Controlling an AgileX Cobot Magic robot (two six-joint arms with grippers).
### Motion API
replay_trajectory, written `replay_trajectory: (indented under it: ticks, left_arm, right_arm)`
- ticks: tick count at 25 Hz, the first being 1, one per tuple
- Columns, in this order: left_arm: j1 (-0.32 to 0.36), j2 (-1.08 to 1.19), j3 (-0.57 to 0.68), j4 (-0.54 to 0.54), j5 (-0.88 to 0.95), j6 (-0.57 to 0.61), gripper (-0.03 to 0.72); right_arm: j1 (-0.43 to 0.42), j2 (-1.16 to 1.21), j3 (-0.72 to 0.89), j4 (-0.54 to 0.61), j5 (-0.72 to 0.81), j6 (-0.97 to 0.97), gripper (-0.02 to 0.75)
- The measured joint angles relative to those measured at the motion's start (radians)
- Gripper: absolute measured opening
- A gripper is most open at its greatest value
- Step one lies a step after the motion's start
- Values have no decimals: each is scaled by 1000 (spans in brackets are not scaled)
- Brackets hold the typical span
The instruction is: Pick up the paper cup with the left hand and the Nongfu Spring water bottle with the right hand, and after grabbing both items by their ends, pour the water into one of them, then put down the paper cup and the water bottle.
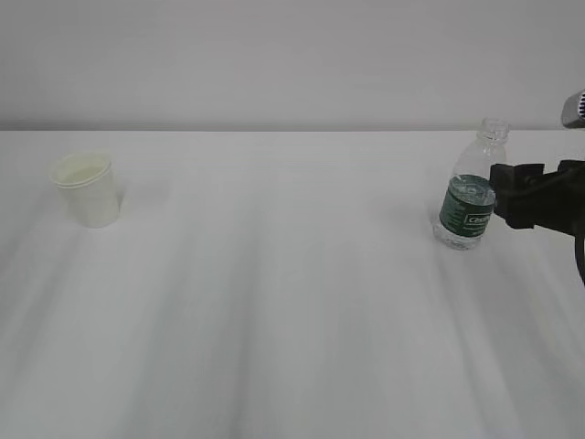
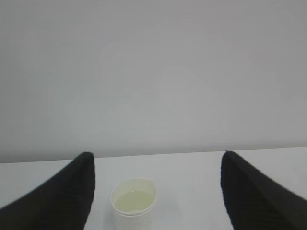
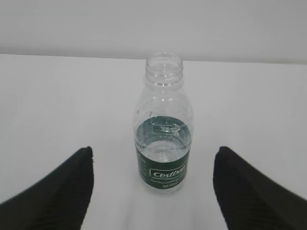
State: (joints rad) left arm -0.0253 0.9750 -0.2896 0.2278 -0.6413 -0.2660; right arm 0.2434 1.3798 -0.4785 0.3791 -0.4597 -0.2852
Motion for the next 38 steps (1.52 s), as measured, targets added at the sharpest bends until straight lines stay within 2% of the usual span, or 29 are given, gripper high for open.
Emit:
replay_trajectory:
  ticks: [11,17,28,38]
  left_arm:
    - [0,-209,2,24,165,-38,587]
    - [0,-325,-70,58,393,-45,587]
    - [0,-440,-122,60,520,-50,587]
    - [0,-610,-124,60,607,-53,587]
  right_arm:
    - [0,-5,0,5,52,192,593]
    - [0,-78,0,1,115,209,594]
    - [0,-239,2,-7,305,99,593]
    - [0,-385,9,-8,389,-34,594]
